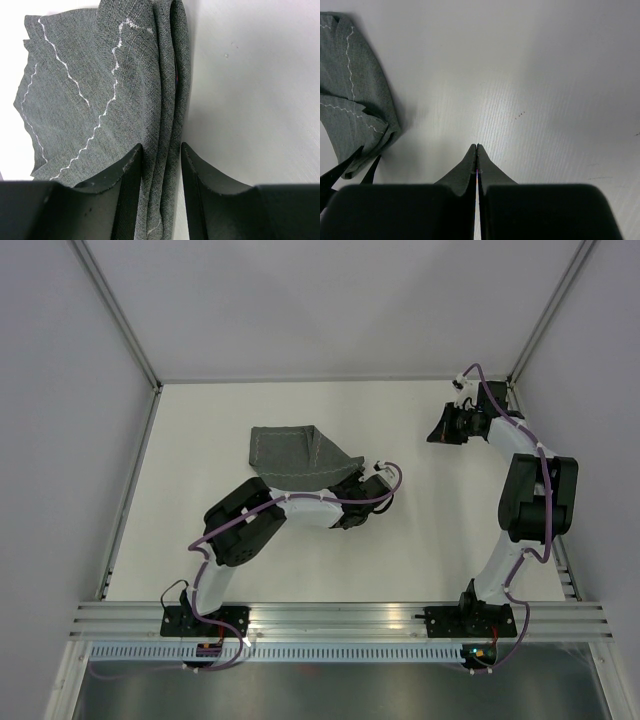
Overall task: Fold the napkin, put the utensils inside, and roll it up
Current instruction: Roll the napkin with the utensil
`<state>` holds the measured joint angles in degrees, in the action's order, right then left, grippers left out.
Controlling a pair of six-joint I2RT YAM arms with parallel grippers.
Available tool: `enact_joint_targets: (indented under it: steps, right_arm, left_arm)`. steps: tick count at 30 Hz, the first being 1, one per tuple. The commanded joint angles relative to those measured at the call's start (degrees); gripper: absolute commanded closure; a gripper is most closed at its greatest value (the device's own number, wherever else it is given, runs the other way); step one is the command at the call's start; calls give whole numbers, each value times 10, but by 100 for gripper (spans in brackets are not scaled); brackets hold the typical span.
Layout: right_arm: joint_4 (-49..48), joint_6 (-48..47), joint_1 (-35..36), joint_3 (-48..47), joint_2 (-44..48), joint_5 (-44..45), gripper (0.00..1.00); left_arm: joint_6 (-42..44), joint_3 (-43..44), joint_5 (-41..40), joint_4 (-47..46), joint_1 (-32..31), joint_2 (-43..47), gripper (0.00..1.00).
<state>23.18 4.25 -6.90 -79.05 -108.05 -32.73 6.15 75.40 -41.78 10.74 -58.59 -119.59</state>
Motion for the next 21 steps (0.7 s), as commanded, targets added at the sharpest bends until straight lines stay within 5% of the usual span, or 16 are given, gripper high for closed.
enact_joint_targets:
  steps: [1,13,21]
  right_arm:
    - [-6,-6,-3,3,25,-11,99]
    - [-10,-9,-5,8,28,-13,99]
    - [-9,-10,-5,6,27,-14,100]
  left_arm:
    - [15,2,18,7,2,-25,58]
    - [16,5,23,5,9,-30,66]
    - [17,5,26,4,14,-27,57]
